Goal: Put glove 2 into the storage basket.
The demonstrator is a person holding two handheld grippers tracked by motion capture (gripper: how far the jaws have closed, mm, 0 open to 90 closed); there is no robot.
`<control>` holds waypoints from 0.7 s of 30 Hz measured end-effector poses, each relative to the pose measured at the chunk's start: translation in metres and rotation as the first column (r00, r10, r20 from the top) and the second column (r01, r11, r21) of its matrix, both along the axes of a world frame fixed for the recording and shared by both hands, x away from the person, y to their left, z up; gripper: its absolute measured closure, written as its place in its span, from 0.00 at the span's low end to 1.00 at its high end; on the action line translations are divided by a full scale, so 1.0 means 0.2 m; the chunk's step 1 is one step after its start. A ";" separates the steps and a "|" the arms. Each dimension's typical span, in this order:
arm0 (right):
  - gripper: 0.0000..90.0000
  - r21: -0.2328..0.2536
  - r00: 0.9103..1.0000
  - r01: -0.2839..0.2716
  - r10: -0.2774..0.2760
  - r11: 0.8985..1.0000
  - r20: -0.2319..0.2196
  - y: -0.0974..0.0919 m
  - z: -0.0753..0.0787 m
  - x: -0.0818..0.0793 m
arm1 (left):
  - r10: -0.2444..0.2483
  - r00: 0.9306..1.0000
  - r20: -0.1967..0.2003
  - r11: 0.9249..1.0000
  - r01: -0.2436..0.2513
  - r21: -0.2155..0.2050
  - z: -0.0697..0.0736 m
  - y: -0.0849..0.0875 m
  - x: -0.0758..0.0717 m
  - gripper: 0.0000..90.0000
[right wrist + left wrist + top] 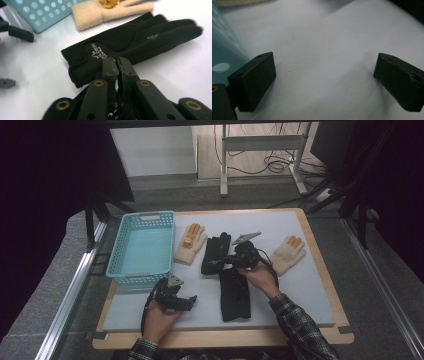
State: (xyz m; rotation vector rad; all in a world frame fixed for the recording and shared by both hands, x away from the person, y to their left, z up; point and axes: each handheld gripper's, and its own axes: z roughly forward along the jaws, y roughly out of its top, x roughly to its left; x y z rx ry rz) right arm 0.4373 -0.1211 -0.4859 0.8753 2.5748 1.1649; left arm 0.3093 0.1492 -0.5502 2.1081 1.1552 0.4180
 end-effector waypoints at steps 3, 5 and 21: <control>0.72 0.005 0.999 0.042 -0.042 0.999 0.023 -0.01 -0.01 0.04 | 0.000 1.000 0.000 1.000 0.000 0.000 0.00 0.00 0.00 0.05; 0.69 0.005 0.998 0.061 -0.061 0.998 0.025 0.00 -0.03 0.09 | 0.000 1.000 0.000 1.000 0.000 0.000 0.00 0.00 0.00 0.05; 0.51 -0.102 0.999 0.048 -0.047 0.994 0.017 0.23 -0.19 0.29 | -0.003 1.000 0.000 1.000 0.003 0.001 0.00 0.00 0.00 0.05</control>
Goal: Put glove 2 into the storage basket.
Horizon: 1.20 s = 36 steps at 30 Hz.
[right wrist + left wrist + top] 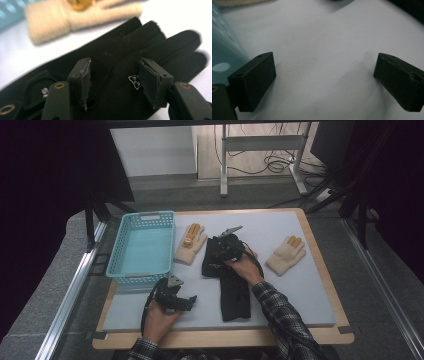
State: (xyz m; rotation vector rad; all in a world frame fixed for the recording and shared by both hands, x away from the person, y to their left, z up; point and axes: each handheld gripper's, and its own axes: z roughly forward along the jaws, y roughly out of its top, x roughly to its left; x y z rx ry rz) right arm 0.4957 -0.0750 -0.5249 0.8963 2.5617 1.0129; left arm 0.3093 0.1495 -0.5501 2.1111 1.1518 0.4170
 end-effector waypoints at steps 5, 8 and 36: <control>0.85 0.012 0.999 0.049 -0.049 0.999 -0.008 0.01 0.00 0.00 | 0.000 1.000 0.000 1.000 0.000 0.001 0.00 0.00 0.00 0.05; 0.93 -0.008 0.998 0.055 -0.055 0.998 0.012 0.03 0.00 -0.01 | 0.000 1.000 -0.001 1.000 0.000 0.001 0.00 0.00 0.00 0.05; 0.97 0.149 0.998 -0.058 0.055 0.987 0.030 -0.20 0.47 -0.35 | -0.001 1.000 0.003 1.000 0.001 0.002 0.00 0.00 0.00 0.05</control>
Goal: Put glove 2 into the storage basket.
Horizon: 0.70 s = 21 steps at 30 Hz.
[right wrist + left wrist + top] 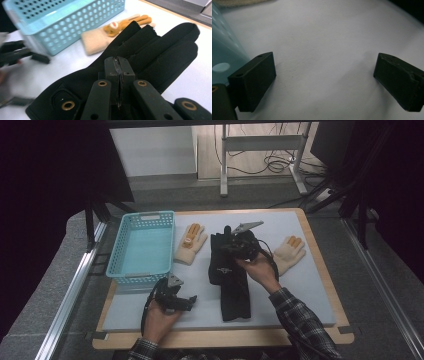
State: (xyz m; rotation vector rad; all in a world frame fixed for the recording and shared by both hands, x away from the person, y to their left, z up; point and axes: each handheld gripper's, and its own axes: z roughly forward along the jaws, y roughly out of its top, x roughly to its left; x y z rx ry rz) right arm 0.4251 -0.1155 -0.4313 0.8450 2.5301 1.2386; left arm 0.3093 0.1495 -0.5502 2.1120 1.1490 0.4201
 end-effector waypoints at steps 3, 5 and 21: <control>0.97 0.000 1.000 -0.021 0.021 1.000 0.003 -0.06 0.02 -0.08 | 0.003 1.000 0.001 1.000 -0.003 -0.005 0.00 0.00 0.00 0.05; 0.97 -0.012 0.999 -0.038 0.038 0.999 0.001 -0.11 0.03 -0.15 | 0.007 1.000 0.002 1.000 -0.007 -0.009 0.00 0.00 0.00 0.05; 0.97 -0.080 0.997 -0.057 0.053 0.995 -0.055 -0.19 -0.22 -0.32 | 0.004 1.000 0.001 1.000 -0.004 -0.004 0.00 0.00 0.00 0.05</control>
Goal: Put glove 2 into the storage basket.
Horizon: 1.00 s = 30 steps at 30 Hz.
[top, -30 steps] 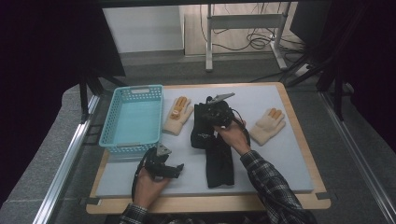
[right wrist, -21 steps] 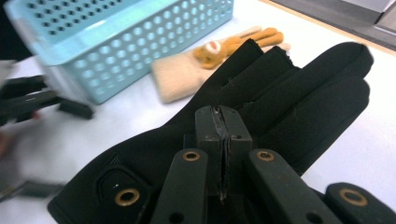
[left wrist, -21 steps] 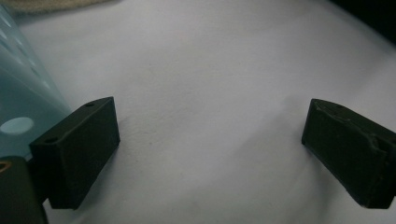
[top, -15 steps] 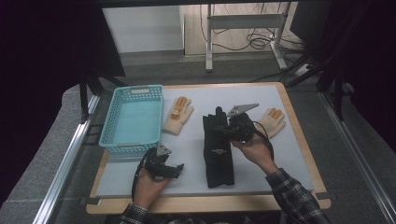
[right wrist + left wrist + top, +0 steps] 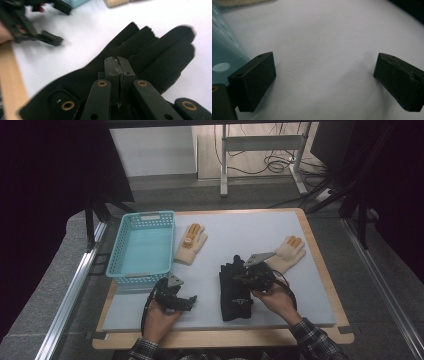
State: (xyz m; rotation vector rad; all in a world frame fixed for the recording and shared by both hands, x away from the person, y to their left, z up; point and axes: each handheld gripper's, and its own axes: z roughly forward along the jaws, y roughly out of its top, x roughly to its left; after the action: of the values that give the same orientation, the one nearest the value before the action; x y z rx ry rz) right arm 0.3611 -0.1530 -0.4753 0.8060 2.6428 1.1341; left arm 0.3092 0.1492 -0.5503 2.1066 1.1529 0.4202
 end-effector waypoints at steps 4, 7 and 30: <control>0.96 -0.051 1.000 0.020 -0.020 0.998 0.012 0.03 -0.08 0.01 | 0.000 1.000 0.000 1.000 0.000 0.000 0.00 0.00 0.00 0.05; 0.91 -0.035 1.000 0.030 -0.030 0.999 -0.009 0.02 -0.13 0.00 | 0.000 1.000 0.000 1.000 0.000 0.001 0.00 0.00 0.00 0.05; 0.98 0.015 0.996 0.078 -0.078 0.997 -0.046 -0.34 -0.23 -0.07 | 0.002 1.000 -0.002 1.000 -0.002 -0.002 0.00 0.00 0.00 0.05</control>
State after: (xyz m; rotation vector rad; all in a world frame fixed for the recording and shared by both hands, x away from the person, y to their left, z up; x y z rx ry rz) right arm 0.3467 -0.2215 -0.5210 0.9406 2.6161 1.1335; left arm 0.3091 0.1492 -0.5503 2.1046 1.1558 0.4175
